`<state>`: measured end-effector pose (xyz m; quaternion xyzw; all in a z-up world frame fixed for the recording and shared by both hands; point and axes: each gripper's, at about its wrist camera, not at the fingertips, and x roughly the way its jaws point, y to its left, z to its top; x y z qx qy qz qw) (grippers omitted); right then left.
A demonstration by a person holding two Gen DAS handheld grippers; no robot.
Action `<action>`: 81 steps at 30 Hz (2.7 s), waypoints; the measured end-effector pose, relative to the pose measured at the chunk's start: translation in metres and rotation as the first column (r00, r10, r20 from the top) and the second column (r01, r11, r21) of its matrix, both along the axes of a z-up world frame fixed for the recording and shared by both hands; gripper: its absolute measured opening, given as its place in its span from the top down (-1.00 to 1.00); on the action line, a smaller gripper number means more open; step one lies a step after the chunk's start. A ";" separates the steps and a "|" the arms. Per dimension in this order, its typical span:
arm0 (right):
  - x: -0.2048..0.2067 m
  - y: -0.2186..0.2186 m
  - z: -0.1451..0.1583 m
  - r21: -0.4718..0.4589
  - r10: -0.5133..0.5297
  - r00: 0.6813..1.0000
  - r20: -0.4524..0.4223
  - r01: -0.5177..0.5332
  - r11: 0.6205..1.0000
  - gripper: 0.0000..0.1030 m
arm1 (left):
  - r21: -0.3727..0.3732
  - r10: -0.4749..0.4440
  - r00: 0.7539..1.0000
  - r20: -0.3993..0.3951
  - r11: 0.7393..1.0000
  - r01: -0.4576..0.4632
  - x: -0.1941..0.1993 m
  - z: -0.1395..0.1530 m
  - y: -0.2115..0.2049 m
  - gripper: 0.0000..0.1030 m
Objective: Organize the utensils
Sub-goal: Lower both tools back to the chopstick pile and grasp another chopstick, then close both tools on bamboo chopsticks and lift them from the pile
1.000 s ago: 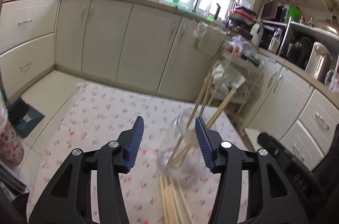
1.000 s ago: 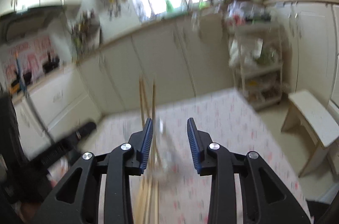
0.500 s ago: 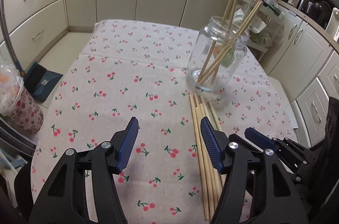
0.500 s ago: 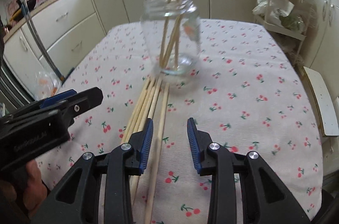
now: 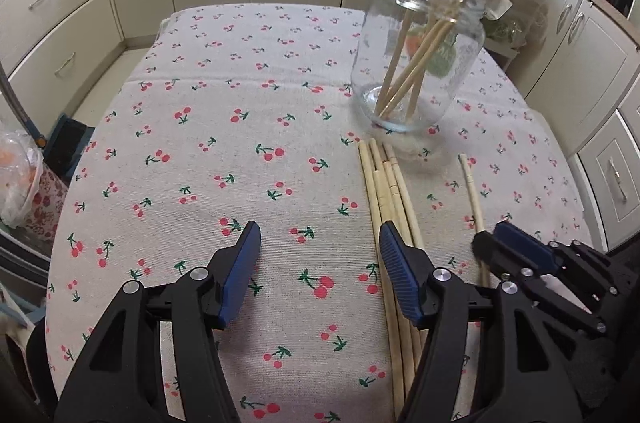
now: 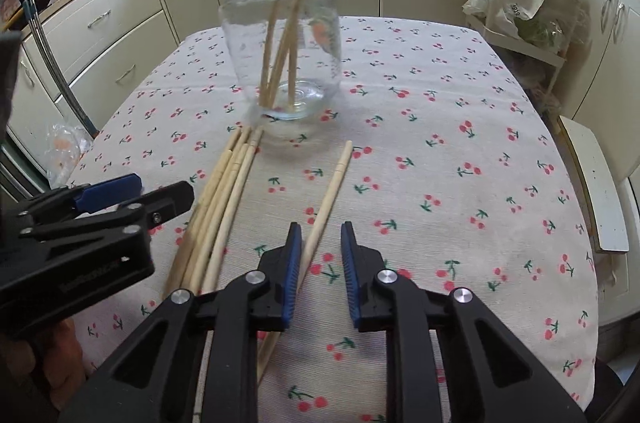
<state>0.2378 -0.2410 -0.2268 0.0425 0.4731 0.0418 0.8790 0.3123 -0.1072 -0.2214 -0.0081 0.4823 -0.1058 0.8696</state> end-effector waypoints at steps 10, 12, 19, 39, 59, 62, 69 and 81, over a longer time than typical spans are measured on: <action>-0.002 -0.006 0.000 0.038 0.004 1.000 0.007 -0.005 0.999 0.59 | 0.083 -0.008 1.000 0.010 0.997 0.007 0.007 -0.001 -0.014 -0.14; -0.002 -0.008 0.000 0.045 0.007 1.000 0.006 -0.008 0.999 0.59 | 0.098 -0.005 1.000 0.007 0.995 0.004 0.008 -0.001 -0.015 -0.16; 0.007 -0.014 -0.001 0.068 -0.014 1.000 -0.002 0.014 0.998 0.59 | 0.133 -0.015 1.000 0.005 0.991 0.014 0.018 -0.002 -0.017 -0.17; 0.030 -0.010 0.000 0.047 0.065 0.996 -0.054 -0.062 0.997 0.71 | 0.007 -0.192 0.980 -0.048 0.981 0.192 0.041 -0.002 -0.010 0.82; 0.035 -0.009 0.000 0.044 0.061 0.996 -0.065 -0.058 0.997 0.86 | 0.073 -0.118 0.993 -0.022 0.990 0.119 0.038 -0.001 -0.024 0.92; 0.031 -0.015 0.002 0.070 0.046 0.997 -0.059 -0.041 0.997 0.88 | 0.038 -0.119 0.993 -0.001 0.992 0.119 0.035 0.002 -0.015 0.92; 0.024 -0.031 0.004 0.178 -0.008 0.998 -0.064 0.019 0.984 0.88 | -0.049 -0.106 0.994 0.041 0.993 0.108 0.028 0.017 0.003 0.92; 0.009 -0.055 0.056 0.369 -0.155 0.983 0.104 0.106 0.923 0.88 | -0.214 -0.037 0.974 0.223 0.973 0.086 0.015 0.079 0.025 0.92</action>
